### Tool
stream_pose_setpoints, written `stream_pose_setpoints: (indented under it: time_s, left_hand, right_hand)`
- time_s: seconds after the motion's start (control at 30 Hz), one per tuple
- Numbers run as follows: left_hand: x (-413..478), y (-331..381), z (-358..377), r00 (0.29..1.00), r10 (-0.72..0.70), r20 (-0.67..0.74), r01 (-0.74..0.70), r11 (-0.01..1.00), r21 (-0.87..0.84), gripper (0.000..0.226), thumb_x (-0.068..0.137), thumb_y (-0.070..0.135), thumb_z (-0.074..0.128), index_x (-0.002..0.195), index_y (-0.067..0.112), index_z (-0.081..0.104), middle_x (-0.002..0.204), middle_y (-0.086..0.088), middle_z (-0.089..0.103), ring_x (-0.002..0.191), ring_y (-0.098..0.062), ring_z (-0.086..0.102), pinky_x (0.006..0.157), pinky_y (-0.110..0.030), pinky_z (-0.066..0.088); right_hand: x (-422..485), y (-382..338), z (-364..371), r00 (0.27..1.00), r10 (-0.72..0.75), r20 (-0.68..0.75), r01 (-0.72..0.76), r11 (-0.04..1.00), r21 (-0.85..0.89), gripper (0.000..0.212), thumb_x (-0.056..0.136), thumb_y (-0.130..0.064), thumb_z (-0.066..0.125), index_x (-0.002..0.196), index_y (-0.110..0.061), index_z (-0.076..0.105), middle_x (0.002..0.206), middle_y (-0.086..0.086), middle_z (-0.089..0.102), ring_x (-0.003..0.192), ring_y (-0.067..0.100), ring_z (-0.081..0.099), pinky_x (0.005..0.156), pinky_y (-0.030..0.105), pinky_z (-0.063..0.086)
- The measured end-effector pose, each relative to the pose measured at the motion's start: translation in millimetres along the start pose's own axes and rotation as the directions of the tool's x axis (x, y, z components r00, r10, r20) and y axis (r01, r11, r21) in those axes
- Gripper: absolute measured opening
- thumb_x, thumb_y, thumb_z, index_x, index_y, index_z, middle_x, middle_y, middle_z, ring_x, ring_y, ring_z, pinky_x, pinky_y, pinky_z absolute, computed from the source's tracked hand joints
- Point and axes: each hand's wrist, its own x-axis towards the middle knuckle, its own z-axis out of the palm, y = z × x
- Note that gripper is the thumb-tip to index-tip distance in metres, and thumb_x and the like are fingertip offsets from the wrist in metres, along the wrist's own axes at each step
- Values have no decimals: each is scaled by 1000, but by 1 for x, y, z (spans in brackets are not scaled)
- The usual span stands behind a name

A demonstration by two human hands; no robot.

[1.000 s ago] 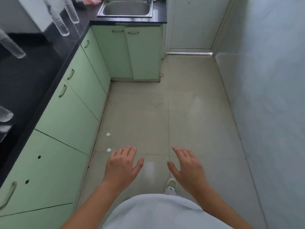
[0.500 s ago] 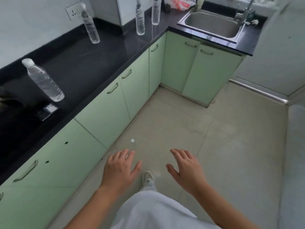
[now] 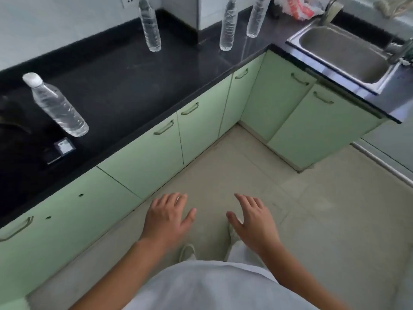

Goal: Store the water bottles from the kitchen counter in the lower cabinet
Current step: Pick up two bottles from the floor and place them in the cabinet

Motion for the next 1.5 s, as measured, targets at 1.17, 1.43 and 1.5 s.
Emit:
stream_pose_setpoints:
  time_s: [1.17, 1.43, 1.5]
  left_hand:
    - [-25, -156, 563, 271, -895, 354, 870, 70, -488, 86, 81, 49, 77, 150, 18, 37, 150, -3, 47, 131, -27, 53, 99, -42, 47]
    - [-6, -182, 661, 284, -904, 319, 770, 17, -638, 76, 77, 26, 86, 144, 22, 51, 137, 2, 60, 114, -20, 61, 93, -43, 54]
    - [-2, -183, 666, 278, -915, 293, 767, 28, -641, 74, 74, 27, 88, 140, 20, 54, 133, 1, 62, 111, -22, 62, 91, -43, 54]
  right_hand:
    - [310, 43, 577, 763, -268, 588, 246, 962, 120, 80, 81, -45, 78, 146, -17, 40, 143, 1, 51, 122, 20, 58, 97, 40, 51]
    - [341, 77, 663, 831, -255, 494, 182, 964, 193, 73, 74, -30, 86, 136, -22, 49, 124, -4, 57, 109, 17, 58, 95, 42, 53]
    - [344, 78, 668, 834, -244, 495, 163, 966, 202, 68, 73, -30, 86, 131, -23, 51, 114, -8, 57, 103, 15, 57, 93, 38, 53]
